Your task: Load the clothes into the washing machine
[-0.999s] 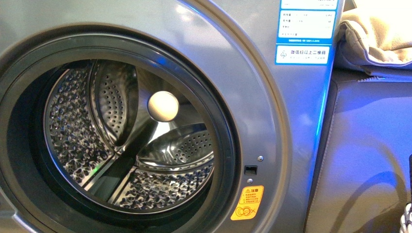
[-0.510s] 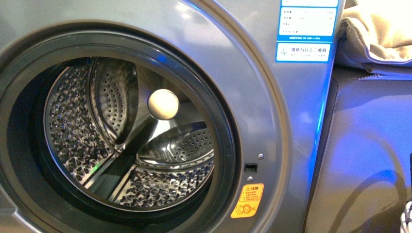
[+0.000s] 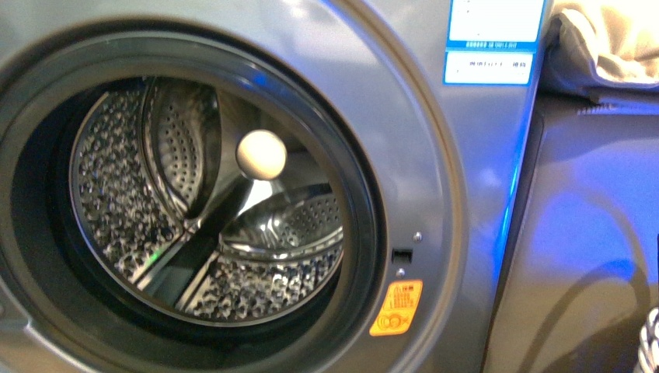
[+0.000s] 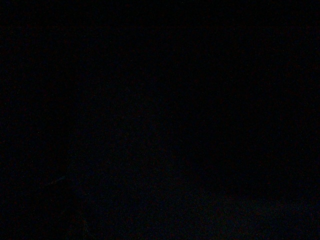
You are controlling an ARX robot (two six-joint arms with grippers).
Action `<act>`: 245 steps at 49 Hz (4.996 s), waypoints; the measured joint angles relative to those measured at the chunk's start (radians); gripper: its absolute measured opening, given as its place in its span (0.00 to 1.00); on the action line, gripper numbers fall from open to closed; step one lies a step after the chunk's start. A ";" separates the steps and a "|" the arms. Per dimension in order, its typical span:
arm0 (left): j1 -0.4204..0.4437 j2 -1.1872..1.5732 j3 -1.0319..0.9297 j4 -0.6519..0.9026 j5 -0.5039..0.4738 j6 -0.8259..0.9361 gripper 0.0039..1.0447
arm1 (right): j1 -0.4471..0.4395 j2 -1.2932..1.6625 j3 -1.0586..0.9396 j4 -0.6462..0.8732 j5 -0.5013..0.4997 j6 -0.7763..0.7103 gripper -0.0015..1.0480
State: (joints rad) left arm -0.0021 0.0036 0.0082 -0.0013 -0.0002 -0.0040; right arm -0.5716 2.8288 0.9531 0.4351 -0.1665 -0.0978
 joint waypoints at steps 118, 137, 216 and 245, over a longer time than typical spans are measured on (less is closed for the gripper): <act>0.000 0.000 0.000 0.000 0.000 0.000 0.94 | 0.129 -0.823 -0.447 0.046 -0.257 0.067 0.13; 0.000 0.000 0.000 0.000 0.000 0.000 0.94 | 0.182 -1.278 -0.487 -0.148 -0.347 0.121 0.13; 0.000 0.000 0.000 0.000 0.000 0.000 0.94 | 0.554 -1.606 0.678 -0.681 -0.212 0.138 0.12; 0.000 0.000 0.000 0.000 0.000 0.000 0.94 | 1.073 -1.469 0.963 -0.733 -0.201 -0.007 0.12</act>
State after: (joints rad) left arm -0.0021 0.0036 0.0082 -0.0013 -0.0002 -0.0040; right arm 0.5018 1.3594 1.9160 -0.2977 -0.3679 -0.1047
